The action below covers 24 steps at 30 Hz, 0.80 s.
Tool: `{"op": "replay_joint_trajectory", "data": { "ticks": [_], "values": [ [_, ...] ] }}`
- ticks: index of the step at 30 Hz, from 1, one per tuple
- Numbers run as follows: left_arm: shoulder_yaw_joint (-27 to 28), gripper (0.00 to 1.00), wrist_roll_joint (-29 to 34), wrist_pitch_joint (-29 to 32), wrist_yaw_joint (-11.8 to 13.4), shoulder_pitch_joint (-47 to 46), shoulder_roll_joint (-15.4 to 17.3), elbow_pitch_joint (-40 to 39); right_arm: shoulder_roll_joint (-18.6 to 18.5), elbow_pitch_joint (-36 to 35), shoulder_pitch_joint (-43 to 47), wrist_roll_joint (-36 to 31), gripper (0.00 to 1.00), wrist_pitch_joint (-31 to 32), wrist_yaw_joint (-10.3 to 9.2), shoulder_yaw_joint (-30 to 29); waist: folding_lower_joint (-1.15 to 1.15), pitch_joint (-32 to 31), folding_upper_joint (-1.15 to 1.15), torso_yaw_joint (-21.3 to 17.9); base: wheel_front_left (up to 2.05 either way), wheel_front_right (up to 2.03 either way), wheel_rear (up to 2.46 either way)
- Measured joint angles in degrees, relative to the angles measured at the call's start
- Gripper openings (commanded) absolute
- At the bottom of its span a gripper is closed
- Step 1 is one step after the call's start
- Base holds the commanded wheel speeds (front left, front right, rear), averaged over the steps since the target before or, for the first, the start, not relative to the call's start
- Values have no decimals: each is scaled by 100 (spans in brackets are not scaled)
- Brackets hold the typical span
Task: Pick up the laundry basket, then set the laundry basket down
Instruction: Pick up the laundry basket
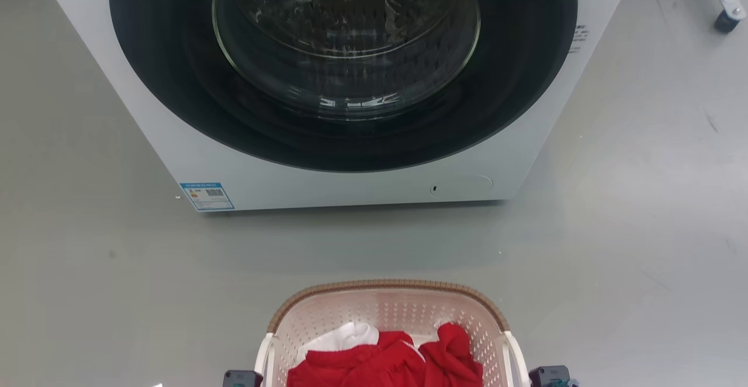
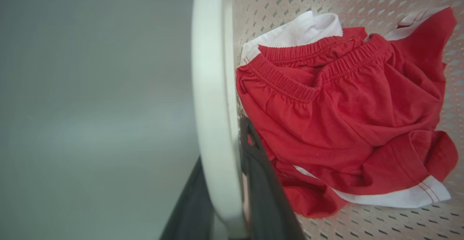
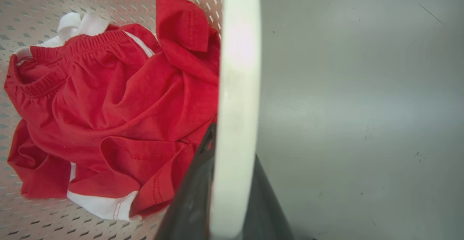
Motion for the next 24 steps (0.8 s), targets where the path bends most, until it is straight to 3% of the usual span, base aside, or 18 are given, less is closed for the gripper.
{"op": "replay_joint_trajectory", "data": {
  "ticks": [12, 24],
  "values": [
    [-257, 0, -164, 223, 55, 419, 2, -31, 10, 118, 419, 166, 0, 223, -2, 226, 0, -594, 0, -83, 0, 0, 0],
    [-390, 0, -379, 344, 82, 503, 5, -66, 15, 174, 481, 322, 0, 345, -2, 331, 1, -754, 0, -112, 0, 0, 0]
  ]
}}
